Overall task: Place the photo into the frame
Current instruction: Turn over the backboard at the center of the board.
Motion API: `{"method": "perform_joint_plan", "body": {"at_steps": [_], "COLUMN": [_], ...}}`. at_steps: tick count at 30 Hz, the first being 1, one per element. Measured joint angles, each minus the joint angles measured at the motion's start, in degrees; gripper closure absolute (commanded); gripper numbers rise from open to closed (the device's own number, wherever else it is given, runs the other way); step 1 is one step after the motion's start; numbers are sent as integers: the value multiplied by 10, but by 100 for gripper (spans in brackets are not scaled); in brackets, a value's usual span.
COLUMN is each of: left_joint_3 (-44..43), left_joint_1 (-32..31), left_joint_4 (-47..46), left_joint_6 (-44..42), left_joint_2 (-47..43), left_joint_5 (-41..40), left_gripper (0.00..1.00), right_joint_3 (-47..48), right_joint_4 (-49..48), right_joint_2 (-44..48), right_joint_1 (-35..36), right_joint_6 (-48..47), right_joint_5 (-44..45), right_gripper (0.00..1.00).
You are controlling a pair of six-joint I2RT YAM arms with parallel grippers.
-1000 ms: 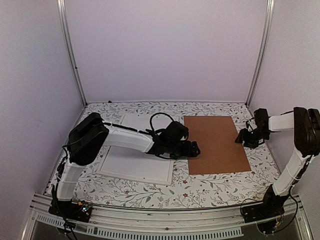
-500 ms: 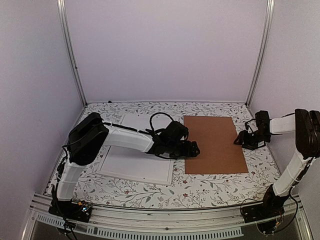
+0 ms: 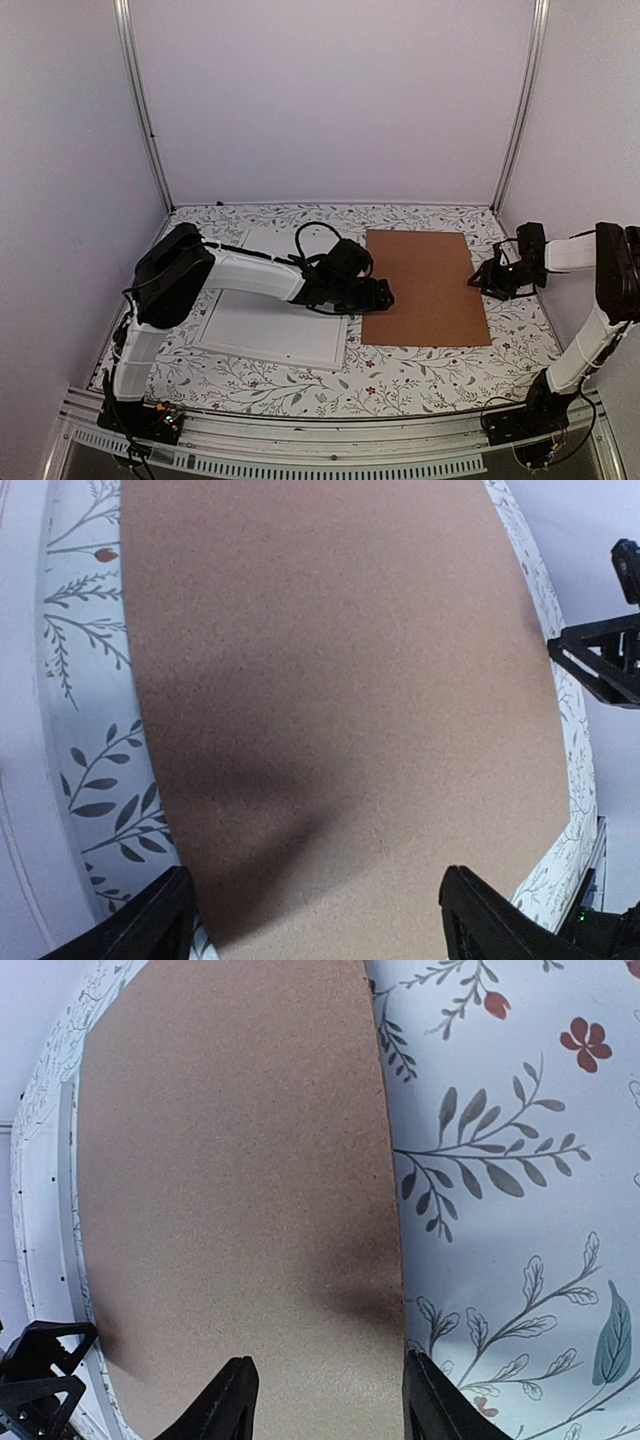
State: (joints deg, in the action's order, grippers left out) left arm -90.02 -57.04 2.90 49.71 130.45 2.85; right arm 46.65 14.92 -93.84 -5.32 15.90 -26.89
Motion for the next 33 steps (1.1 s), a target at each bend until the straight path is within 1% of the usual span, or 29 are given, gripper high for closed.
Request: {"method": "perform_joint_plan", "body": {"at_steps": [12,22,26,33], "left_joint_3": [10,16,18,30], "left_joint_1": [4,5,5,11], "left_joint_4": [12,17,17,17], "left_joint_6": [0,0,0,9], "left_joint_2": [-10,-16,-18,-33], "left_joint_5": [-15,-21,-19,-1], "left_gripper": [13,13,13,13], "right_joint_3": [0,3,14,52], "right_joint_4": [-33,-51,-59,-64], "right_joint_2": [56,125,147,178], "right_joint_1": [-5,-5,7,57], "right_joint_6": [29,55,73,100], "right_joint_5": [-78,-163,-190,-204], "right_gripper": [54,56,56,56]}}
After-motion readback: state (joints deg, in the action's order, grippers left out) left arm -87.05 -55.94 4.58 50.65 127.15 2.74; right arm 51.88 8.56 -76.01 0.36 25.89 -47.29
